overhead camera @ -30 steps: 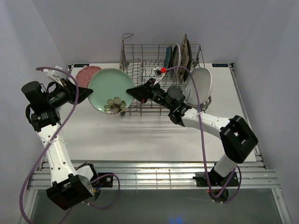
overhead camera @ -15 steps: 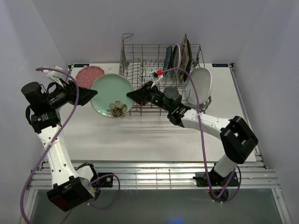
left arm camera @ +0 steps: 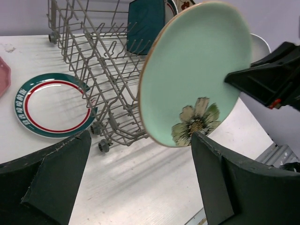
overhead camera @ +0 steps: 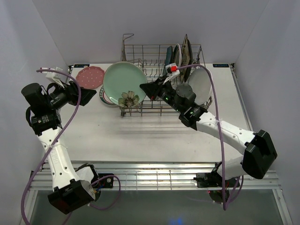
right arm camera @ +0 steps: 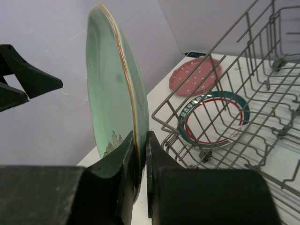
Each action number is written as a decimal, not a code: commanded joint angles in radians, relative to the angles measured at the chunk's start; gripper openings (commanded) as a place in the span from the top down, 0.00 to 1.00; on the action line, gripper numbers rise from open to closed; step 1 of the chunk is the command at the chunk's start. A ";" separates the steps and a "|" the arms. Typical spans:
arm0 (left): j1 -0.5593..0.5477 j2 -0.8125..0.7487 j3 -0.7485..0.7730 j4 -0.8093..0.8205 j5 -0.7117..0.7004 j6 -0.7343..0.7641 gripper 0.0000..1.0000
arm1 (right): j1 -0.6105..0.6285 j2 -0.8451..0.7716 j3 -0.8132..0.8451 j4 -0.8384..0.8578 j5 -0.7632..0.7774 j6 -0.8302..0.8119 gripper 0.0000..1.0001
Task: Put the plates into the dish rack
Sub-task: Insert the plate into the dish rack.
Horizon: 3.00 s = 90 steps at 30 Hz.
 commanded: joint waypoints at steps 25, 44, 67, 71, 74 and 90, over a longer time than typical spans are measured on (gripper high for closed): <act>-0.005 0.053 -0.239 0.268 -0.357 0.139 0.02 | -0.019 0.105 0.519 -0.217 0.711 -0.522 0.92; -0.005 0.085 -0.353 0.395 -0.336 0.096 0.02 | -0.127 0.546 1.044 -0.388 0.863 -0.650 0.92; -0.003 0.073 -0.380 0.417 -0.314 0.092 0.02 | -0.183 0.724 1.111 -0.331 0.918 -0.615 0.92; -0.003 0.071 -0.382 0.415 -0.311 0.095 0.02 | -0.183 0.749 1.124 -0.313 0.954 -0.628 0.92; -0.003 0.074 -0.380 0.415 -0.311 0.096 0.02 | -0.183 0.767 1.131 -0.290 0.984 -0.654 0.92; -0.003 0.088 -0.379 0.415 -0.282 0.090 0.02 | -0.173 0.867 1.182 -0.280 1.033 -0.665 0.92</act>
